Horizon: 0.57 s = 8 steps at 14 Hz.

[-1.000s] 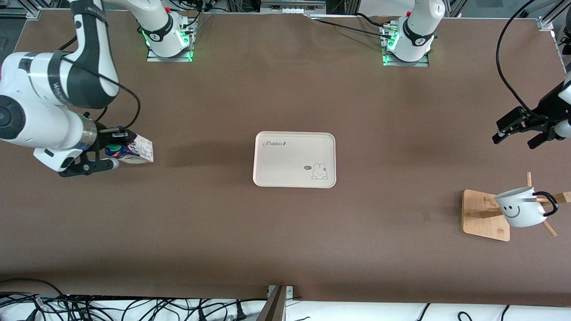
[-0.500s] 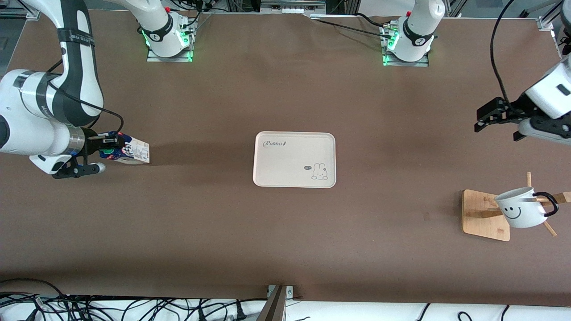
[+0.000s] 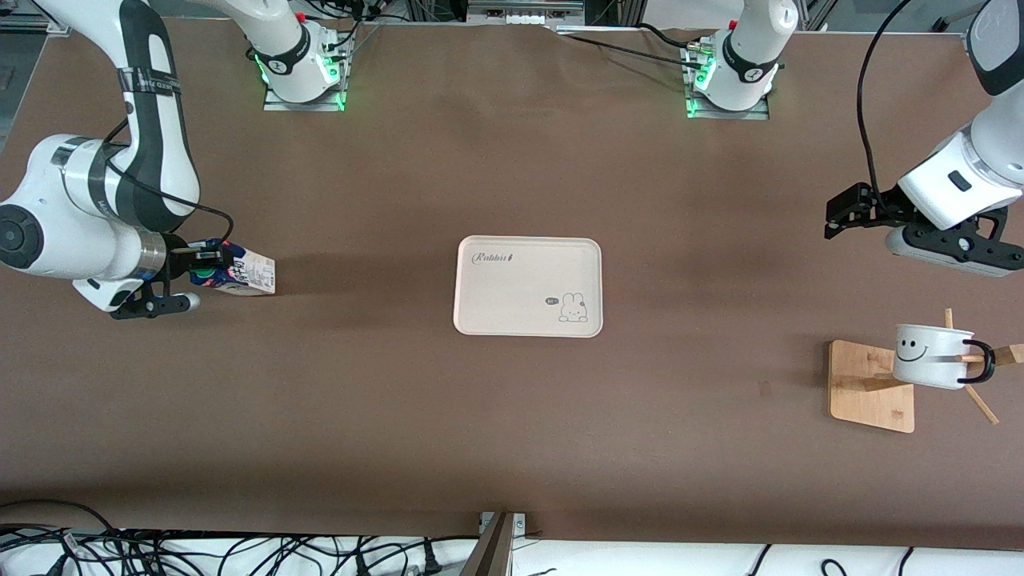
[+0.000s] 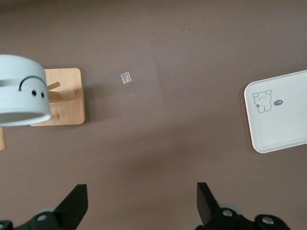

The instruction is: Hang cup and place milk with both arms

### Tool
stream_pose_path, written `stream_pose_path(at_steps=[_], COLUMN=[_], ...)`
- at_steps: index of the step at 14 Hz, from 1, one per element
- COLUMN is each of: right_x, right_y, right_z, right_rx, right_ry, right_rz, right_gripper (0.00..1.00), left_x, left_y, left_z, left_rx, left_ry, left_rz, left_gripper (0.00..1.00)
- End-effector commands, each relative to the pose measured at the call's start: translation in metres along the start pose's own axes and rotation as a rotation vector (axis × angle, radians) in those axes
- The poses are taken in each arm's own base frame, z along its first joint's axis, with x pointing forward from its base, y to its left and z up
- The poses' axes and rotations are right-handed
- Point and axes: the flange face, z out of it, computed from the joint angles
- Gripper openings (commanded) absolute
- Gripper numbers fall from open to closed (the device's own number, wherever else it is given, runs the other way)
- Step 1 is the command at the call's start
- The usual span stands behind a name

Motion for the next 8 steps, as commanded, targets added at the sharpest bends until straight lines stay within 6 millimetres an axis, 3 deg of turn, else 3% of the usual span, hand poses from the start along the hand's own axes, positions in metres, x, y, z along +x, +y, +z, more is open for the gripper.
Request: stream_pose_path(at_steps=[1,2,3,4,8], right_x=[-0.0055,-0.0053,-0.0055,-0.0053,-0.0063], right_y=[0.0009,0.001,0.001,-0.0009,-0.0045], right_z=[0.01,0.0107,0.0108,0.0106,0.0066], right_rx=[0.027,0.026,0.025,0.026,0.026], right_ry=[0.005,0.004,0.002,0.0,-0.01], right_rz=[-0.009,-0.008,-0.009,-0.014,-0.016], right_gripper=[0.4,0.44,0.65,0.99,1.0], left_x=[-0.0059,-0.005,-0.0037,-0.0024,-0.0034], left_y=[-0.0074,-0.0059,-0.001,0.0016,0.0011], left_z=[-0.0306,-0.027,-0.0266,-0.0236,-0.0223], left_rx=[0.01,0.008,0.024,0.029,0.016], left_ry=[-0.039,-0.053,-0.055,-0.064,-0.071], left_rz=[-0.027,-0.03,-0.024,-0.02,-0.009], left_gripper=[1.0,1.0,1.0,1.0,1.0])
